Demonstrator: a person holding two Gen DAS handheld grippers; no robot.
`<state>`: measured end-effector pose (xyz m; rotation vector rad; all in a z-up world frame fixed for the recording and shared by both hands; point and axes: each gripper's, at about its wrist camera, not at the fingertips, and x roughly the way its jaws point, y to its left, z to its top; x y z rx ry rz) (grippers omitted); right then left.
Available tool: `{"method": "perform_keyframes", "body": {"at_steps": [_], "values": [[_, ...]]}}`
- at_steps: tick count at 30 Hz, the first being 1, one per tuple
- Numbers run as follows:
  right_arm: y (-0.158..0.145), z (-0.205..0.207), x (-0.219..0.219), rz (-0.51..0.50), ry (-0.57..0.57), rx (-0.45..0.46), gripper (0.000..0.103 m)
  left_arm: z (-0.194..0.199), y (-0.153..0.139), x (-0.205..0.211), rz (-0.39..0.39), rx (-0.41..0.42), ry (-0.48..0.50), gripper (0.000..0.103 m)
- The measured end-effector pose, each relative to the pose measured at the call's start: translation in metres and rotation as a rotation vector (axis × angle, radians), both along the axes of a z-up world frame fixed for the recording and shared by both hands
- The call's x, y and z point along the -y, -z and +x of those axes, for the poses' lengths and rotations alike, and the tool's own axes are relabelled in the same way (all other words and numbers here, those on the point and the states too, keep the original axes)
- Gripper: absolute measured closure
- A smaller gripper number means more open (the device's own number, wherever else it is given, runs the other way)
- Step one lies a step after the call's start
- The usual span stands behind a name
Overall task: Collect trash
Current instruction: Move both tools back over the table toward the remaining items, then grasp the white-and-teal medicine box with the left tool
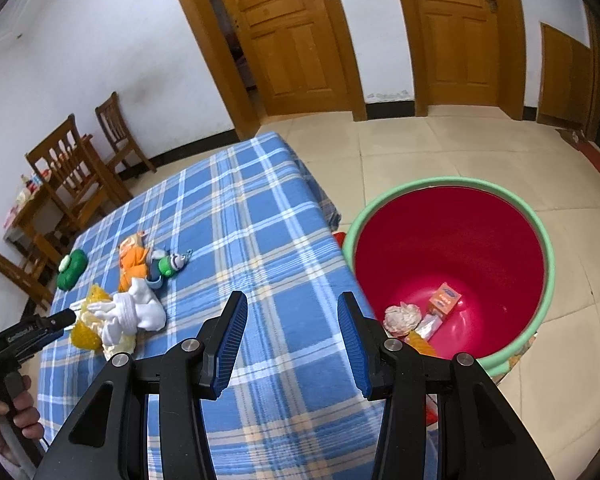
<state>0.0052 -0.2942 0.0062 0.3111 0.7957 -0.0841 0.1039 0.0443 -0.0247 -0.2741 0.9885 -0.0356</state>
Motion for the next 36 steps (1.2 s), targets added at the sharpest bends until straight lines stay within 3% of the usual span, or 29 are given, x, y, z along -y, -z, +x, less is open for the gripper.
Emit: {"method": "perform_keyframes", "body": {"at_steps": [8, 18, 22, 36], "values": [[0.003, 0.009, -0.010, -0.014, -0.020, -0.023, 0.055, 0.018, 0.016, -0.025, -0.028, -0.020, -0.061, 0.045], [0.008, 0.018, -0.010, -0.029, -0.010, -0.049, 0.055, 0.046, 0.027, -0.025, -0.062, -0.029, -0.088, 0.045], [0.010, 0.021, -0.008, -0.027, -0.006, -0.057, 0.055, 0.058, 0.024, -0.017, -0.056, -0.026, -0.080, 0.036], [0.018, 0.025, -0.003, -0.007, -0.004, -0.076, 0.055, 0.070, 0.031, 0.020, 0.001, -0.043, -0.004, 0.036]]}}
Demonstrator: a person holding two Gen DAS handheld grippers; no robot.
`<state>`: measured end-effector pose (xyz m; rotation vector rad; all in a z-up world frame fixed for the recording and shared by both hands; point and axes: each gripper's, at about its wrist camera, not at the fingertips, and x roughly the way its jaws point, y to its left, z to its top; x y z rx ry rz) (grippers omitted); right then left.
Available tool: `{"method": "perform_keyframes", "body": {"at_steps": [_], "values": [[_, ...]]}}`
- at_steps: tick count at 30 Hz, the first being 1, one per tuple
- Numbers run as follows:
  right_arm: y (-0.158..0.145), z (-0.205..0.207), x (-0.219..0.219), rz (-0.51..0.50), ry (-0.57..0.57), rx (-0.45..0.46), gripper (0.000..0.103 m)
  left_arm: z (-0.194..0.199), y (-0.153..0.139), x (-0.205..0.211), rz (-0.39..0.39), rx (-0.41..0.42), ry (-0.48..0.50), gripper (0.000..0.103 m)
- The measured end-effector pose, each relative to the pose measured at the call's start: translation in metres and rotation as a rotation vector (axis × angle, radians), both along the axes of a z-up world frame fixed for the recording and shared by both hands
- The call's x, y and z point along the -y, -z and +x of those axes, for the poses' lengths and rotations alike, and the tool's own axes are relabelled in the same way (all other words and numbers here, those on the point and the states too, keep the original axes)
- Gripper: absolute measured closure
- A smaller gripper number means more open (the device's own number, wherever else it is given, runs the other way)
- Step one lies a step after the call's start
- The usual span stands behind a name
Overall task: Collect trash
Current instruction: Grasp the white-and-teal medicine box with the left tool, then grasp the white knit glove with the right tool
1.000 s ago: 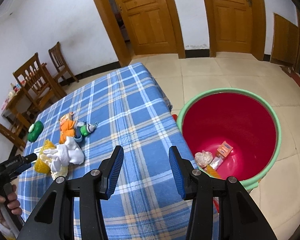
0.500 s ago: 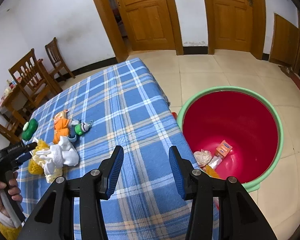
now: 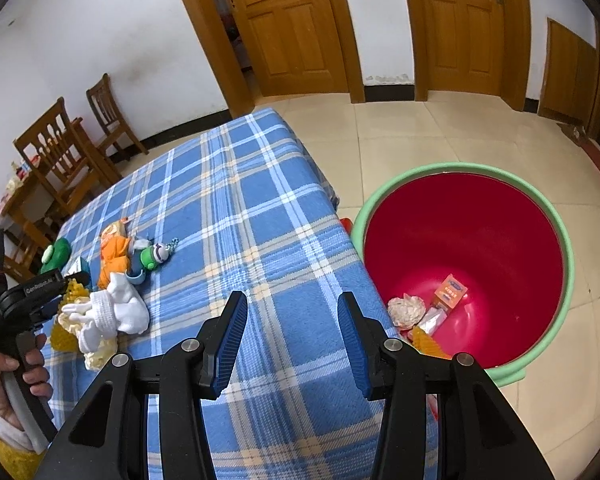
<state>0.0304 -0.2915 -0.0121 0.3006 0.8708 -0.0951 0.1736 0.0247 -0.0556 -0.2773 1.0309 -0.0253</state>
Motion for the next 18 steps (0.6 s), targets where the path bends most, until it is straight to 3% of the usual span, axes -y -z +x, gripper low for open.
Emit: {"method": "perform_keyframes", "body": {"at_steps": [12, 18], "values": [[0.001, 0.000, -0.008, 0.004, -0.022, -0.002, 0.055, -0.008, -0.003, 0.012, 0.038, 0.033, 0.066, 0.047], [-0.002, 0.000, -0.017, 0.001, -0.042, 0.002, 0.055, -0.021, -0.016, 0.008, 0.056, 0.078, 0.077, 0.047]]}}
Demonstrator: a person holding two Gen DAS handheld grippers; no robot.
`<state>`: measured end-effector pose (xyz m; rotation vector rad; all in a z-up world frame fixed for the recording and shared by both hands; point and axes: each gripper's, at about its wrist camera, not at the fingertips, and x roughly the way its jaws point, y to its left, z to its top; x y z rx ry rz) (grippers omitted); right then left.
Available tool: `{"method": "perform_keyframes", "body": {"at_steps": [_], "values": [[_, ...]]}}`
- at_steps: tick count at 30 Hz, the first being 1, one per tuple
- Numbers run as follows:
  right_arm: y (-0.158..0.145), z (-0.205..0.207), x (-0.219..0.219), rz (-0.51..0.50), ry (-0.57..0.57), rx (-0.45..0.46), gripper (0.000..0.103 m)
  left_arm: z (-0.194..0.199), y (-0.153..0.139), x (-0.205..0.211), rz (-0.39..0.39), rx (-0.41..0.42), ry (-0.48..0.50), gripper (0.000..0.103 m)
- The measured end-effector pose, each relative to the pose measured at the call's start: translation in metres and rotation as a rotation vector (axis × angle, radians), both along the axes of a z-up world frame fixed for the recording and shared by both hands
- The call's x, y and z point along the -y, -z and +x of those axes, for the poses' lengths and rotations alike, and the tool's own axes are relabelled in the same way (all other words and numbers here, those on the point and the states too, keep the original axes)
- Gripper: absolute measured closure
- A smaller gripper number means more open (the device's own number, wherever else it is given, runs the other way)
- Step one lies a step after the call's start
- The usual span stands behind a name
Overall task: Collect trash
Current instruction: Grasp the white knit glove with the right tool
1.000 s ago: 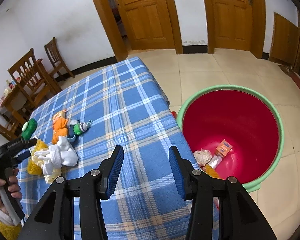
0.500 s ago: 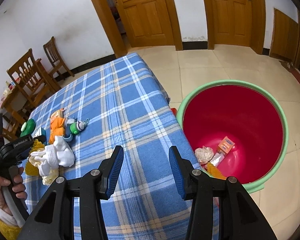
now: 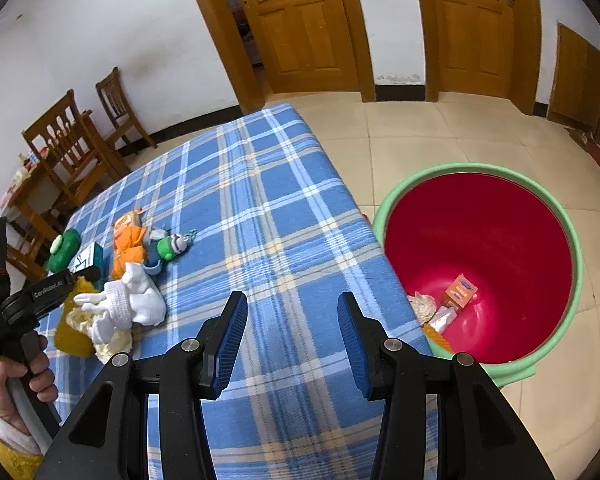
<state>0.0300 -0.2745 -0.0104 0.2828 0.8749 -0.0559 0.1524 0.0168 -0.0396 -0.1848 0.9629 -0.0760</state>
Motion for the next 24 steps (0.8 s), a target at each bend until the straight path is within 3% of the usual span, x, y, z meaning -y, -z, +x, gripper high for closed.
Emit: {"method": "perform_keyframes", "body": {"at_steps": [13, 24], "values": [[-0.001, 0.003, -0.037, 0.000, -0.087, 0.002, 0.055, -0.031, -0.018, -0.024, 0.026, 0.064, -0.019, 0.047], [0.004, 0.008, -0.078, 0.020, -0.187, -0.009, 0.055, -0.052, -0.017, -0.060, -0.005, 0.065, -0.071, 0.047]]}}
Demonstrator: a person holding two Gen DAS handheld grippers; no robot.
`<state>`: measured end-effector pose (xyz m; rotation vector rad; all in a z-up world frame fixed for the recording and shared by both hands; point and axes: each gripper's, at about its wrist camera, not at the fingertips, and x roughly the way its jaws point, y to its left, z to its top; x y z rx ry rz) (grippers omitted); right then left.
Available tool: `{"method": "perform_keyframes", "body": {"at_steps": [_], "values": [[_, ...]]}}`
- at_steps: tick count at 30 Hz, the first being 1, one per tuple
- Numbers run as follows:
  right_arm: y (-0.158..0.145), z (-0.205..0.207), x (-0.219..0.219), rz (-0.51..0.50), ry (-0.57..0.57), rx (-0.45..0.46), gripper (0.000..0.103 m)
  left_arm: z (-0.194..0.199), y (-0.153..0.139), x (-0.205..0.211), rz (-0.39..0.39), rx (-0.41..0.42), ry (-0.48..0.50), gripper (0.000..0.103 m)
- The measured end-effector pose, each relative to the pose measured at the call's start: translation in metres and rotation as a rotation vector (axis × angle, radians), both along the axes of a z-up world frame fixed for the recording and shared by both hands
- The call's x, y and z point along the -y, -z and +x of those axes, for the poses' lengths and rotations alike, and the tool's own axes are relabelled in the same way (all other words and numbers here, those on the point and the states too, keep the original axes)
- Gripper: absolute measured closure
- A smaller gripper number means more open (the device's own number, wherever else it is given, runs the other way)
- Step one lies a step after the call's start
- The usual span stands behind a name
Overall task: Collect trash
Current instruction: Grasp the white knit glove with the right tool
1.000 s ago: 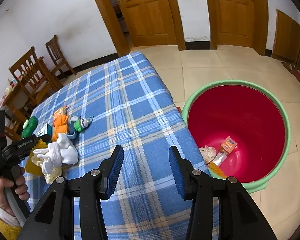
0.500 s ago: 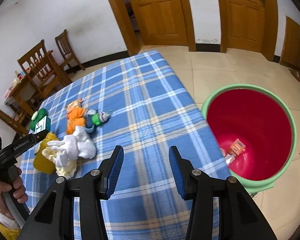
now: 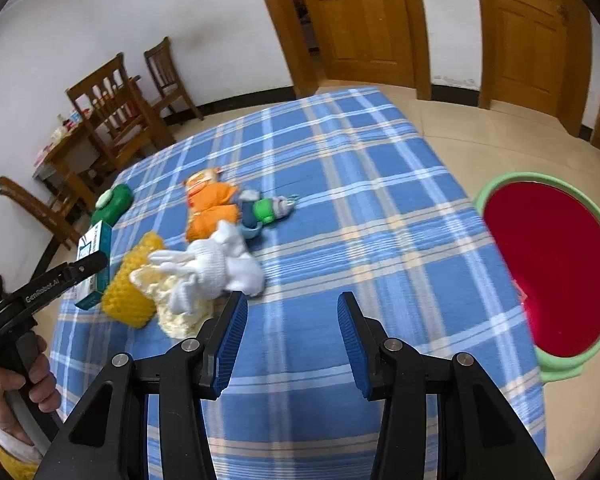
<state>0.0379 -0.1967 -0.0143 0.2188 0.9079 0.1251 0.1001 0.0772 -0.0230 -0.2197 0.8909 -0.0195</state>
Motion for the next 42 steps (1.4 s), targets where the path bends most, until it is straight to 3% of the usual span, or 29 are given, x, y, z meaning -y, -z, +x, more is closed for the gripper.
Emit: {"method": "perform_keyframes", "body": {"at_steps": [16, 22, 28, 33, 36, 42], "values": [[0.014, 0.038, -0.047, 0.022, -0.094, -0.035, 0.055, -0.014, 0.009, -0.027, -0.043, -0.008, -0.050, 0.047], [0.032, 0.048, -0.051, 0.038, -0.098, -0.082, 0.055, -0.014, 0.012, -0.033, -0.051, -0.017, -0.072, 0.047], [0.032, 0.048, -0.050, 0.045, -0.112, -0.063, 0.055, -0.015, 0.011, -0.032, -0.053, -0.014, -0.068, 0.047], [0.031, 0.046, -0.051, 0.039, -0.132, -0.046, 0.077, -0.016, 0.009, -0.027, -0.053, -0.009, -0.055, 0.047], [0.029, 0.042, -0.049, 0.038, -0.138, -0.030, 0.084, -0.018, 0.005, -0.023, -0.053, -0.001, -0.048, 0.047], [0.018, 0.030, -0.041, 0.051, -0.140, 0.016, 0.088, -0.022, -0.002, -0.014, -0.053, 0.013, -0.030, 0.047]]}}
